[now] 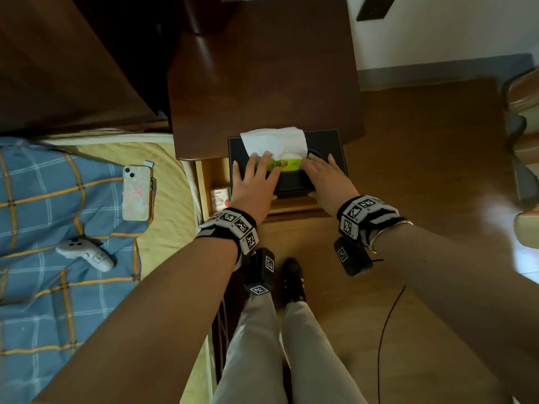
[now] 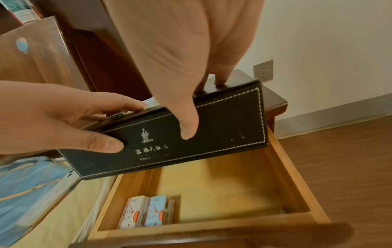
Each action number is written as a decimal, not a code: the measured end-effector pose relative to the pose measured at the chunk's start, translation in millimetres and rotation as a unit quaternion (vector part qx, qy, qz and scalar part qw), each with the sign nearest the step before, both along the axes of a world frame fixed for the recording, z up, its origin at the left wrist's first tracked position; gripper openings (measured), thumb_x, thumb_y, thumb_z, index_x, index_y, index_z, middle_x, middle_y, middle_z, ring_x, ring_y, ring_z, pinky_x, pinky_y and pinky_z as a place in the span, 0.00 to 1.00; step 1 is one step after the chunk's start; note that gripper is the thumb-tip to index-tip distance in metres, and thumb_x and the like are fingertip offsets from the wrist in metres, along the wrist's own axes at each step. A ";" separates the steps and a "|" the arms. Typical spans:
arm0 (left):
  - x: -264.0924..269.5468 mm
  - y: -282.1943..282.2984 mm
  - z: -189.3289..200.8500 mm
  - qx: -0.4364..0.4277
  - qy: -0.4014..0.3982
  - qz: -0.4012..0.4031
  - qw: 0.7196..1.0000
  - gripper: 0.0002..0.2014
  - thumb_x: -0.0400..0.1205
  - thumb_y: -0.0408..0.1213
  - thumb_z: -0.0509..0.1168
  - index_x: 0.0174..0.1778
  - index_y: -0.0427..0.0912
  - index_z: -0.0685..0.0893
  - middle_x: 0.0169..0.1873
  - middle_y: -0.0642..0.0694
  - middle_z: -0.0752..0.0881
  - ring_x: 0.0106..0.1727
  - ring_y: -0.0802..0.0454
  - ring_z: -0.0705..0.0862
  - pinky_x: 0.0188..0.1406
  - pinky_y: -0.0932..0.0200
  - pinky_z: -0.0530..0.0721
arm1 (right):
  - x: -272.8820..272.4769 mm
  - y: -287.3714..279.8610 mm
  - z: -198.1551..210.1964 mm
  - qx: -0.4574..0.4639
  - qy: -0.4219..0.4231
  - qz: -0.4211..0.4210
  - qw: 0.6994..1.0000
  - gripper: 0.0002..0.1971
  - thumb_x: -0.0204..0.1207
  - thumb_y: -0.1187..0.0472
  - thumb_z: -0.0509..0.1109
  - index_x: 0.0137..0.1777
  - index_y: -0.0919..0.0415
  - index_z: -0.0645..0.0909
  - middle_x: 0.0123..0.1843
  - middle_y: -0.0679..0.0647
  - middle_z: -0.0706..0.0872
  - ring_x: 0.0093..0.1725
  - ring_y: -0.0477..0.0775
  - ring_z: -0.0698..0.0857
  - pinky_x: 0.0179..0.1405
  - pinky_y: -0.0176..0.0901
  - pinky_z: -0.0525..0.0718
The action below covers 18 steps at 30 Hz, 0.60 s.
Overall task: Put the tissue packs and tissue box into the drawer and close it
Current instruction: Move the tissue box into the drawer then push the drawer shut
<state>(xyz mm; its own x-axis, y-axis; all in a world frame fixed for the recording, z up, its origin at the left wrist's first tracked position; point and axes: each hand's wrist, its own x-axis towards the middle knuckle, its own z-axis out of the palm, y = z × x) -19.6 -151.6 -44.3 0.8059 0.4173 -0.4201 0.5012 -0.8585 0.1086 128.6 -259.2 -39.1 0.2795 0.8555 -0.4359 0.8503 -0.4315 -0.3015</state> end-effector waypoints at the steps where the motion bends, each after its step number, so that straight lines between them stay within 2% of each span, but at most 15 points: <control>1: -3.0 -8.1 -1.1 -0.006 0.005 0.007 1.000 0.33 0.82 0.44 0.66 0.82 0.48 0.61 0.85 0.41 0.51 0.86 0.37 0.49 0.80 0.27 0.52 | -2.1 -6.0 -1.3 -0.005 0.005 0.005 1.000 0.32 0.74 0.70 0.71 0.77 0.60 0.64 0.83 0.57 0.65 0.85 0.55 0.55 0.84 0.57 0.43; 6: -7.9 -31.2 -18.6 -0.038 0.036 0.020 0.998 0.33 0.84 0.45 0.63 0.84 0.48 0.56 0.86 0.41 0.46 0.86 0.38 0.44 0.81 0.28 0.50 | -7.0 -25.1 -13.6 -0.028 0.010 0.027 0.999 0.30 0.73 0.71 0.71 0.75 0.61 0.66 0.82 0.59 0.67 0.85 0.55 0.55 0.84 0.57 0.45; 11: -0.3 -33.5 -49.6 -0.045 0.046 0.026 0.998 0.34 0.85 0.44 0.61 0.85 0.48 0.54 0.86 0.40 0.45 0.86 0.38 0.43 0.82 0.32 0.50 | -1.2 -25.6 -41.9 -0.045 0.016 0.016 0.999 0.31 0.73 0.71 0.71 0.75 0.62 0.66 0.81 0.59 0.68 0.85 0.56 0.55 0.84 0.58 0.44; 18: 13.9 -25.1 -99.9 -0.048 0.067 0.026 0.996 0.34 0.85 0.43 0.61 0.85 0.48 0.53 0.86 0.41 0.44 0.86 0.39 0.42 0.81 0.29 0.50 | 12.9 -17.3 -96.0 -0.065 0.035 0.018 0.997 0.31 0.74 0.72 0.71 0.76 0.61 0.65 0.83 0.59 0.65 0.86 0.56 0.53 0.84 0.60 0.45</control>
<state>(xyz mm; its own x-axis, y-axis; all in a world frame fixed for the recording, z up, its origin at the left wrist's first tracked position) -5.7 -176.7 -144.2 0.7187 0.4096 -0.5619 0.5595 -0.8205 0.1175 141.6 -276.5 -135.1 0.2148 0.7996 -0.5608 0.8449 -0.4401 -0.3041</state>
